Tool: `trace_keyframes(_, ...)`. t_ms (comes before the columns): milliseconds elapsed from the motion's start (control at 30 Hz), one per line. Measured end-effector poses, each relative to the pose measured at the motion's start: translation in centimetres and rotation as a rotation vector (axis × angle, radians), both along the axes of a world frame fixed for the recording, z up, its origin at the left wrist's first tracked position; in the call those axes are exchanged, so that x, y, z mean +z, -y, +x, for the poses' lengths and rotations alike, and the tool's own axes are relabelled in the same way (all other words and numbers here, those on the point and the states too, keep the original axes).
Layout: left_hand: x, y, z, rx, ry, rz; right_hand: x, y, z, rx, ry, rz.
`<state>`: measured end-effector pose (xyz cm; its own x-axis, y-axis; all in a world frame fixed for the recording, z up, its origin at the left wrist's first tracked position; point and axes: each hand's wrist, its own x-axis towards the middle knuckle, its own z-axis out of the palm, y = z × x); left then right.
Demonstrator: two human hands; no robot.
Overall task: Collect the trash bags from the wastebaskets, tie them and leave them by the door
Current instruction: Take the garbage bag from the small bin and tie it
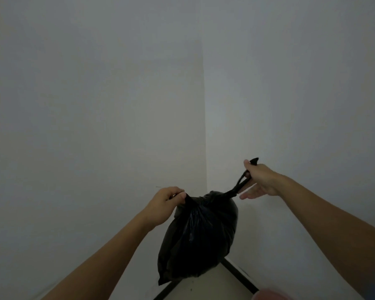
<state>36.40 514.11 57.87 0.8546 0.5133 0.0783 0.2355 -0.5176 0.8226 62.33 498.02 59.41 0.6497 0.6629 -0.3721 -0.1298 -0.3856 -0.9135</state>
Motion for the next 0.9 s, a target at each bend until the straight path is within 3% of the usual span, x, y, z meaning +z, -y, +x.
trace_keyframes(200, 0.3, 0.6, 0.9, 0.221, 0.198, -0.431, 1.3, -1.3, -1.7, -0.155, -0.296, 0.596)
trace_keyframes(333, 1.1, 0.2, 1.1, 0.317, 0.299, -0.544, -2.6, -1.7, -5.2, -0.275, -0.314, 0.591)
trace_keyframes(467, 1.3, 0.8, 1.4, 0.295, 0.309, -0.587, -5.3, -1.5, -7.1, -0.413, -0.158, 0.37)
trace_keyframes(600, 1.4, 1.3, 1.8, 0.235, 0.318, -0.577, -4.6, -2.0, -8.5, -0.24, -0.099, 0.261)
trace_keyframes(767, 1.5, 1.1, 1.3, 0.144, 0.297, -0.57, -2.3, -3.7, -9.0, -0.271, 0.108, 0.426)
trace_keyframes(900, 1.5, -0.1, 0.6, 0.135, 0.261, -0.582, -0.3, -4.5, -9.4, -0.232, 0.292, 0.679)
